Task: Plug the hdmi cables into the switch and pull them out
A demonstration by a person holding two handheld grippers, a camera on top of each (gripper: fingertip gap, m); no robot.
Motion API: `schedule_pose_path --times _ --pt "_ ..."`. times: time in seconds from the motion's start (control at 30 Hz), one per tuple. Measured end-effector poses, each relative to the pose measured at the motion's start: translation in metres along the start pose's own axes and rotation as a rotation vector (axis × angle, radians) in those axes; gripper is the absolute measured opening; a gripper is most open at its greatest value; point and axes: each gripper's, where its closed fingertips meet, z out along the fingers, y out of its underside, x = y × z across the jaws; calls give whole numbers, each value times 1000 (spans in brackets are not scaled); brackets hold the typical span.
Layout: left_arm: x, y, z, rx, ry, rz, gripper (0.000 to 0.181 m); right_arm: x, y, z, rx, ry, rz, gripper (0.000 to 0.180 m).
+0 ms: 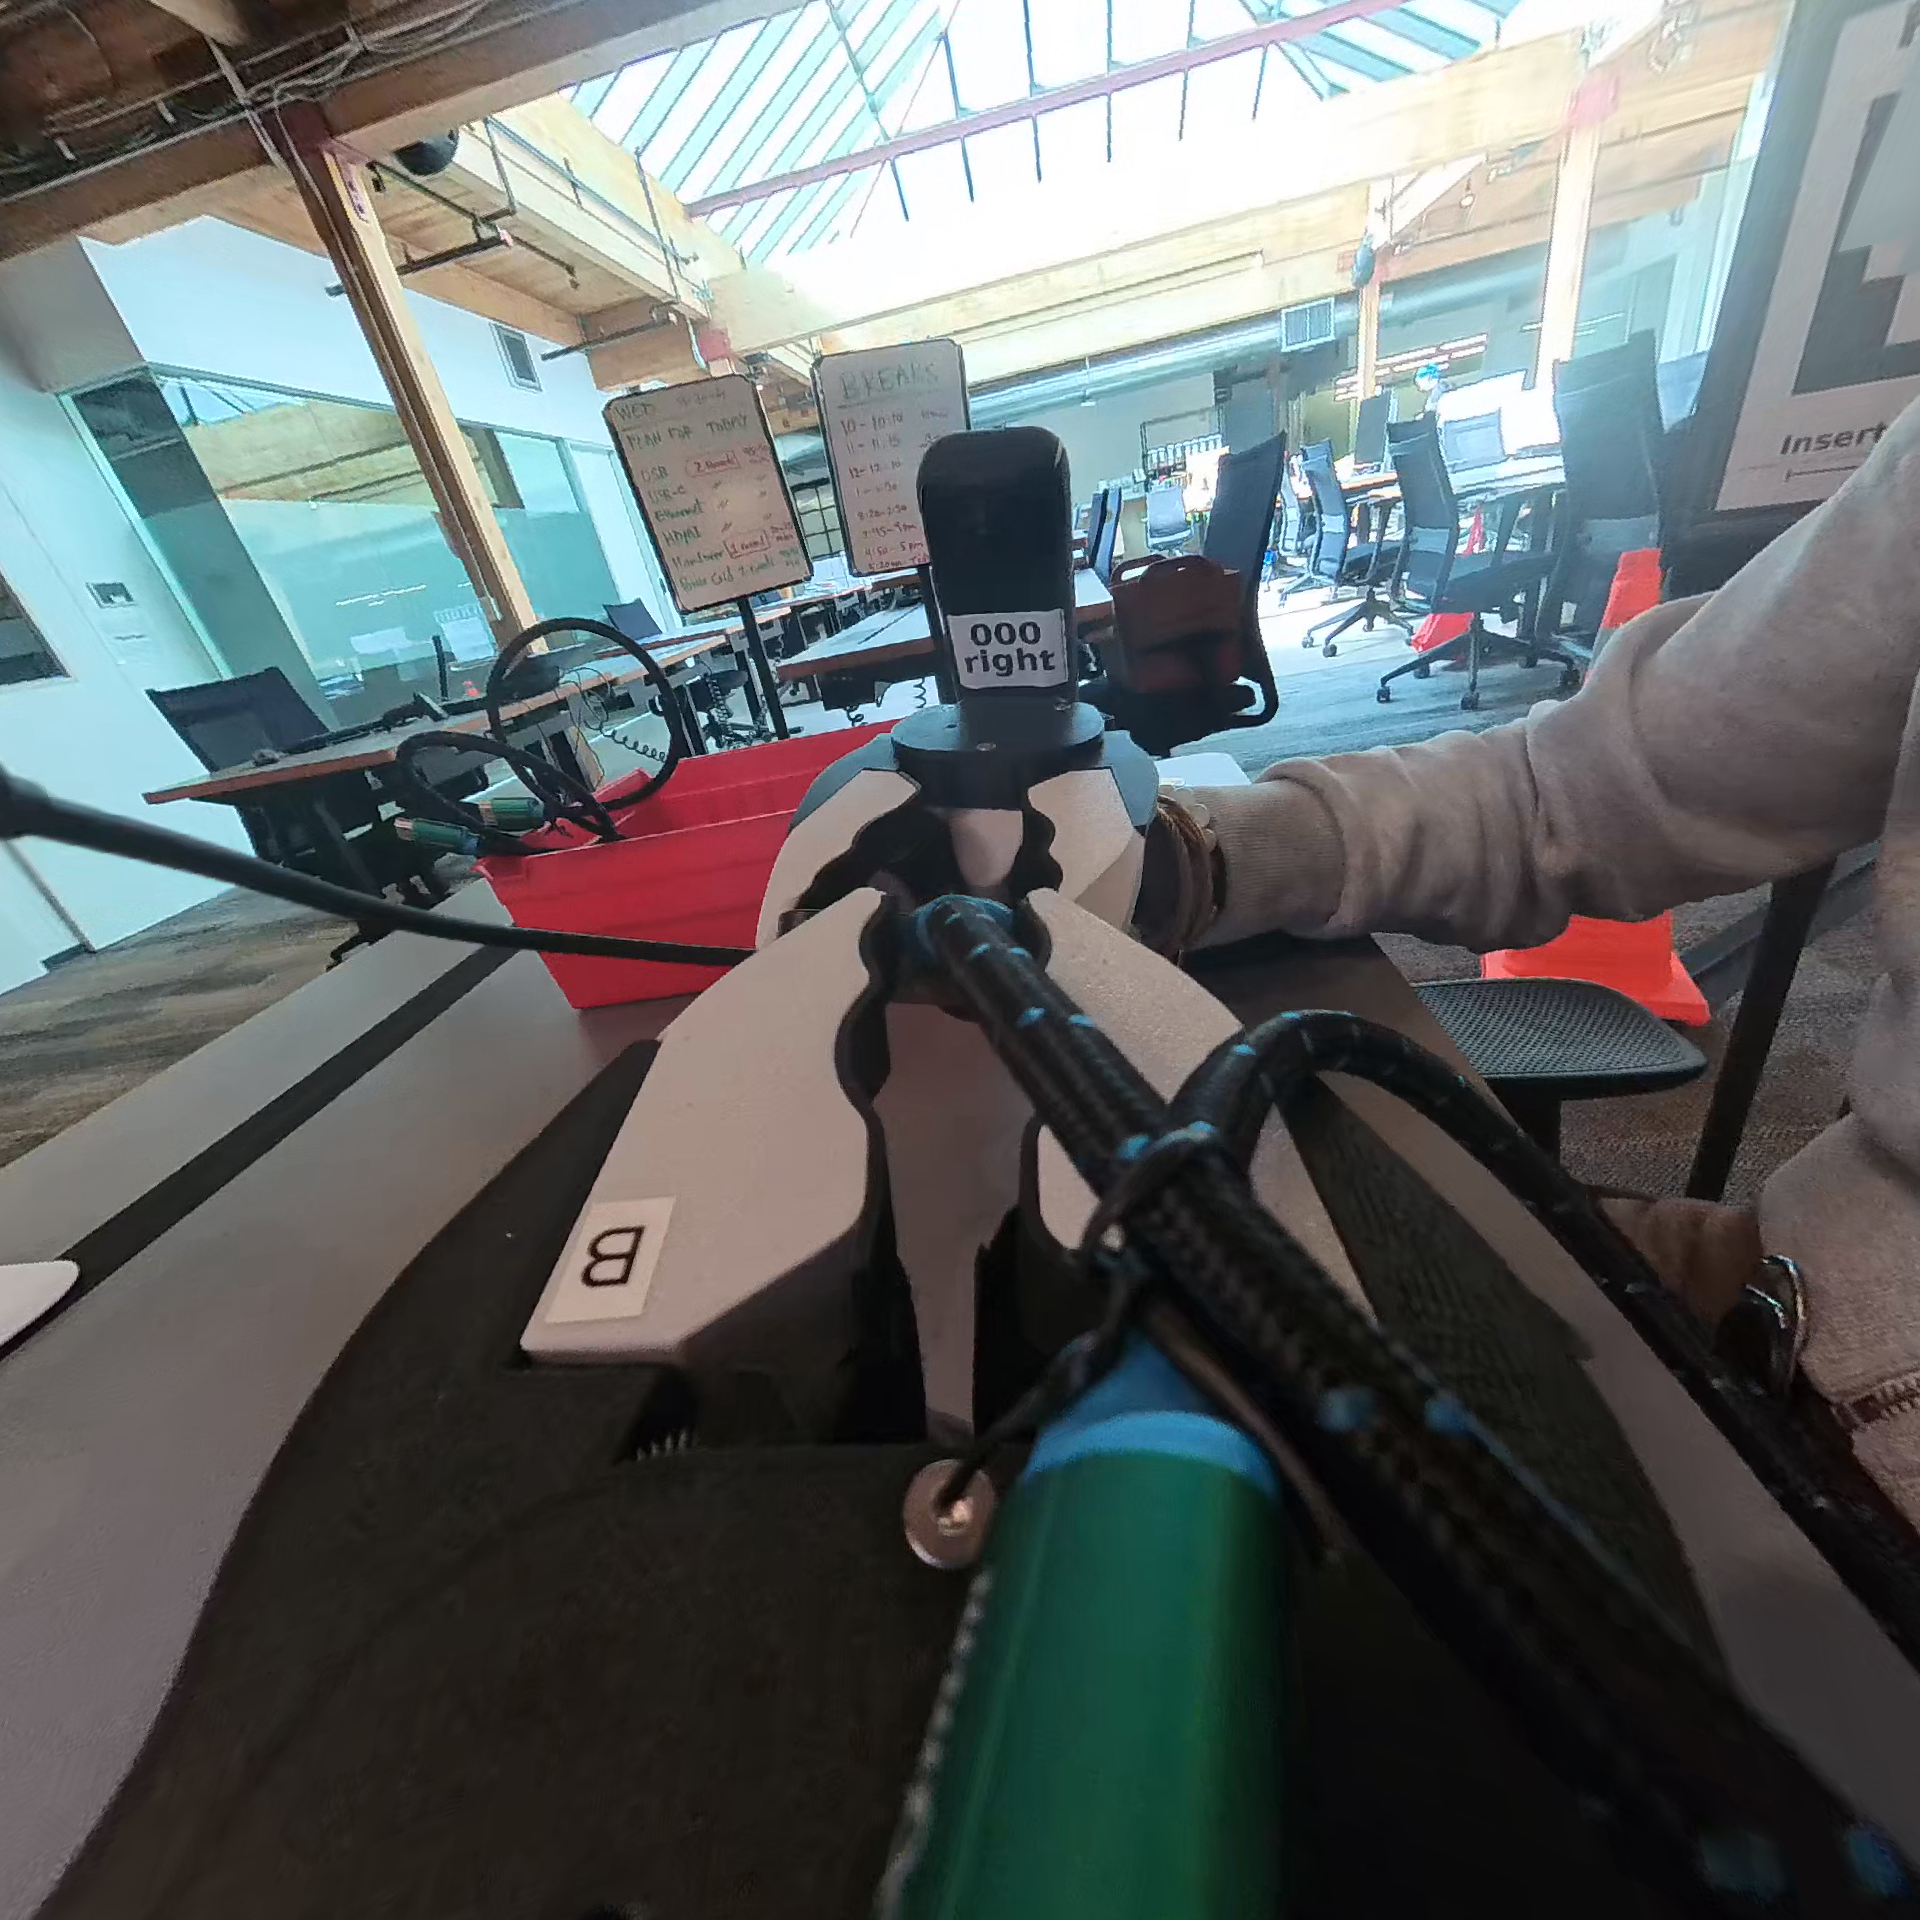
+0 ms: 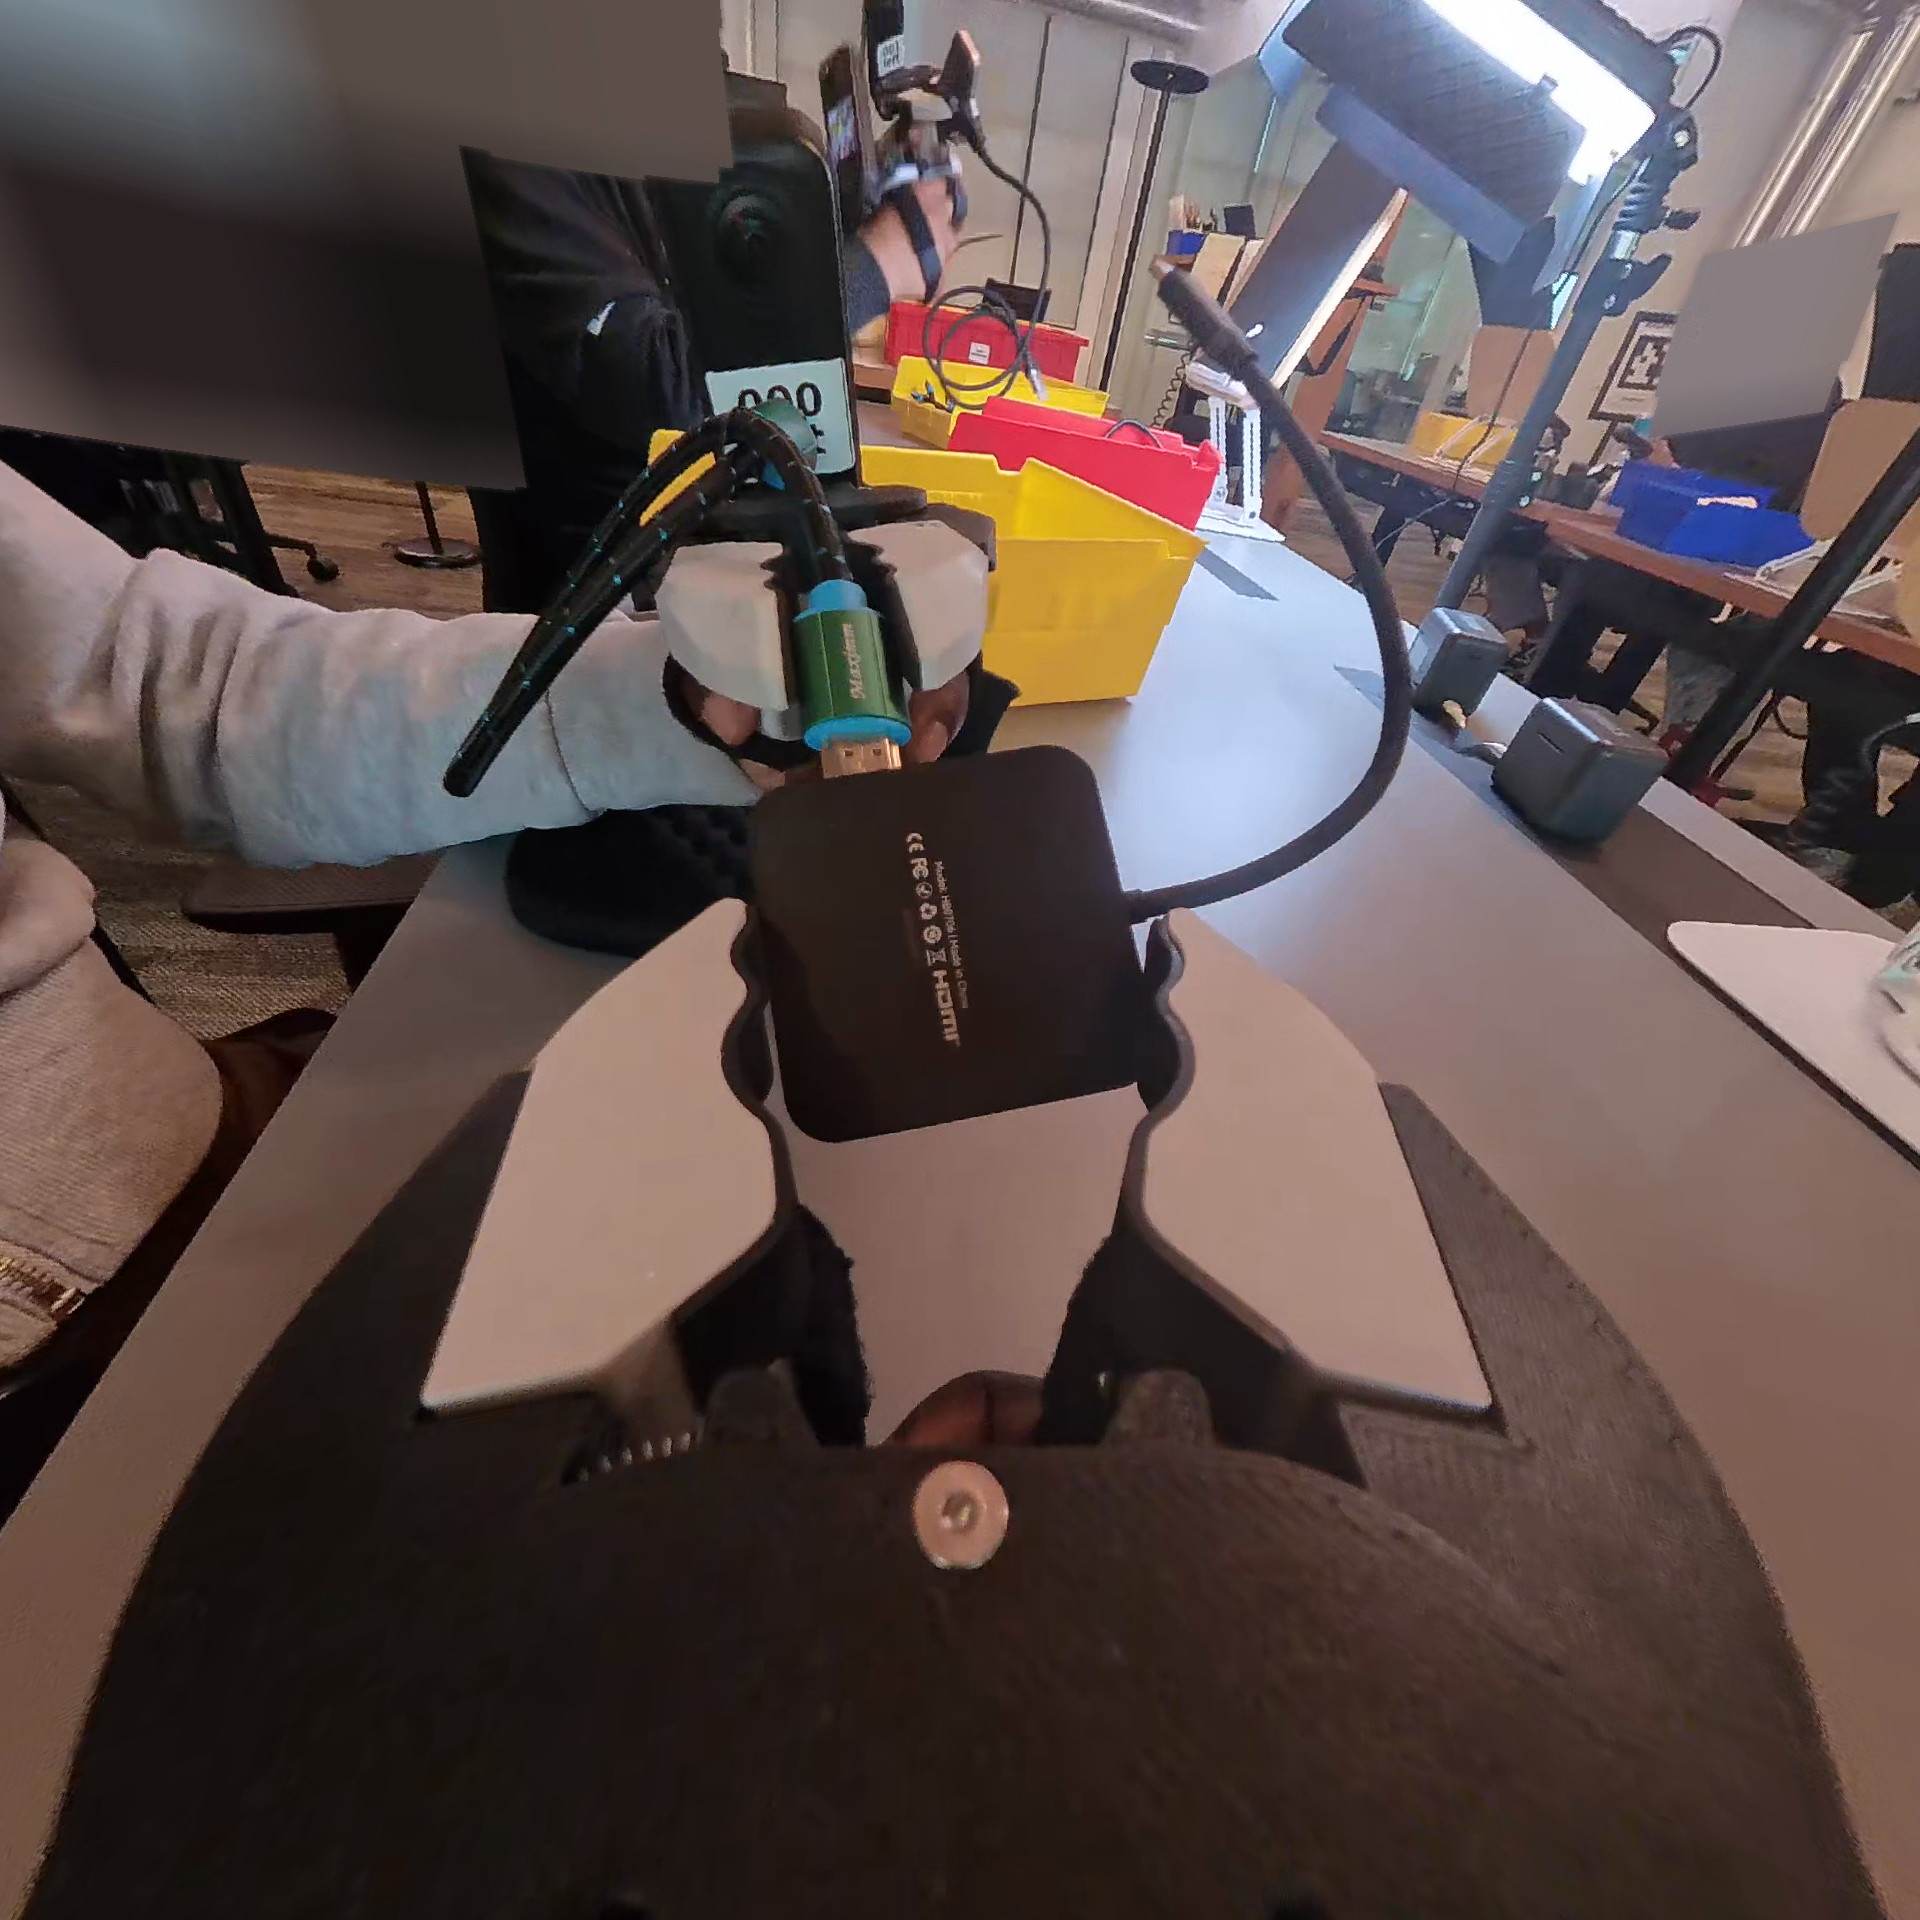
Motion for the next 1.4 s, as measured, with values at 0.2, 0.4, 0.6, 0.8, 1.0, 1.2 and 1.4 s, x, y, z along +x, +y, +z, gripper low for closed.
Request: schedule_pose_path --times 0.2,0.4,0.6,0.8,1.0,1.2,1.4 --pt "4 1 0 -20 17 43 20 -3 0 0 -5 -12 -8 70" --pt "8 4 1 -43 30 79 20 -6 2 -1 -12 -34 1 70" --pt "6 5 1 -50 12 62 20 -5 2 0 -2 -34 33 70" --pt "5 9 1 -83 10 34 21 -4 6 1 -9 -52 77 70" --pt "10 16 3 -121 43 35 20 -8 10 3 -35 -76 72 70" --pt "8 18 4 -128 17 54 21 -6 10 2 -25 -65 74 69" --pt "3 -3 1 13 -9 19 32 -8 -16 6 61 -37 23 70"
